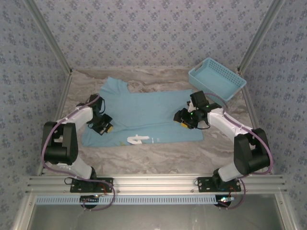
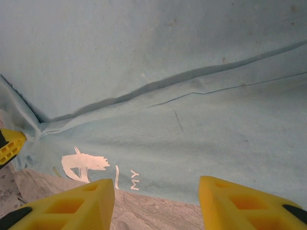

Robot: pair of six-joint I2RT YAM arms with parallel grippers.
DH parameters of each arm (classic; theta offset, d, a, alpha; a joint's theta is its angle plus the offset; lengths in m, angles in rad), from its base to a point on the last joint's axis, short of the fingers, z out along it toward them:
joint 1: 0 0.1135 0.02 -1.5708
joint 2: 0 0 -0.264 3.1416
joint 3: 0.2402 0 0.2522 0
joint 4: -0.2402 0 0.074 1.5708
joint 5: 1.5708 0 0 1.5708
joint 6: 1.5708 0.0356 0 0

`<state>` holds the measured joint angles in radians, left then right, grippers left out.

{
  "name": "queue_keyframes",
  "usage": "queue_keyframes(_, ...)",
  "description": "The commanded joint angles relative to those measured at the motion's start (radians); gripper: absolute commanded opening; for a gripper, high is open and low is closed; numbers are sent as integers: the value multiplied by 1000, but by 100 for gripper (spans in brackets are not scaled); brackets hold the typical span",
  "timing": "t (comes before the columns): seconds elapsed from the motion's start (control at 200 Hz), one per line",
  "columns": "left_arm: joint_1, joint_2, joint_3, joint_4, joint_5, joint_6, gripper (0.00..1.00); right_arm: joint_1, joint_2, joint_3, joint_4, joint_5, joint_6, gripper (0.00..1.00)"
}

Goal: Fold and stack the t-shirts

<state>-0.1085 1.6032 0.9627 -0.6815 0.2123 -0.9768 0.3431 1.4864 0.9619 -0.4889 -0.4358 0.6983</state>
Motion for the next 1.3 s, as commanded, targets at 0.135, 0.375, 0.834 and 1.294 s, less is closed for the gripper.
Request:
queue_keyframes(0.135,-60,81,172,-105,-52,101,0,1,-9,7,3,-30,15,49)
queue_keyframes(0.375,-124,259,424,-235,-114,230,0,-10,-6,10,1,-43,20,46)
queue_keyframes(0.834,-186,345,629,-429,-250,268,2,-29,-24,4,-27,-46,10,47)
queue_keyframes(1.294,-20,-144,-54,74,-8,-391,74,-15,9,0,37,-75,21,50)
